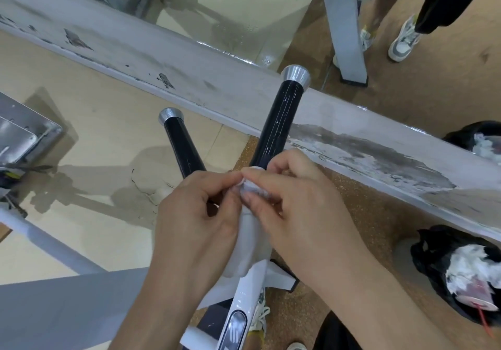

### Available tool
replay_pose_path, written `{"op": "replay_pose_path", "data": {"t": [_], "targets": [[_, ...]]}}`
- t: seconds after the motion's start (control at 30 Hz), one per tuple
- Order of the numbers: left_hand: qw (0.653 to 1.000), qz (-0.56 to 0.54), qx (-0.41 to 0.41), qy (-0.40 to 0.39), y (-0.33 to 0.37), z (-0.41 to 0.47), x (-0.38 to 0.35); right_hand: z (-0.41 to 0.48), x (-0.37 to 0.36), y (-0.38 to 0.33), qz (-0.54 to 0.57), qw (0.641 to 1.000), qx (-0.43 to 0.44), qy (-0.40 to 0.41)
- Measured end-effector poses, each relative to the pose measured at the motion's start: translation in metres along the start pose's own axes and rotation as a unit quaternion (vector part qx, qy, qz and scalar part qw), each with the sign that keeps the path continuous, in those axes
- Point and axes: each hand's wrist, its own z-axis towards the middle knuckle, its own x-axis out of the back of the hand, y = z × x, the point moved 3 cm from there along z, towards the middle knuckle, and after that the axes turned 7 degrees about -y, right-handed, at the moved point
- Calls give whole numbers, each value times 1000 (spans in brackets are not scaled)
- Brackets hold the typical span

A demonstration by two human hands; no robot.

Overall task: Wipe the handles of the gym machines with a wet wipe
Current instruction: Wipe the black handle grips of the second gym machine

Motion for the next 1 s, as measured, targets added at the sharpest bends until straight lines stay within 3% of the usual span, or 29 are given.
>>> {"op": "replay_pose_path", "data": {"t": [0.13,0.23,0.43,0.63,0.77,0.9,1.0], "targets": [[999,-18,-9,37,-1,-6,-5,17,4,5,-10,999,8,47],[996,45,-37,72,-3,-9,-15,28,7,14,-5,996,-37,83],[987,81,-82,115,-8,-10,-18,7,4,12,115,992,-44,-6],[989,63,-69,113,-8,-9,-19,21,4,21,4,996,-54,75],[987,47,-100,114,-5,-10,-18,1,-1,11,79,996,-20,21],[985,47,-112,122,-7,-9,-19,25,6,19,8,996,-72,45],[986,42,-111,118,-10,-8,-19,13,3,7,-20,1000,-21,5]]}}
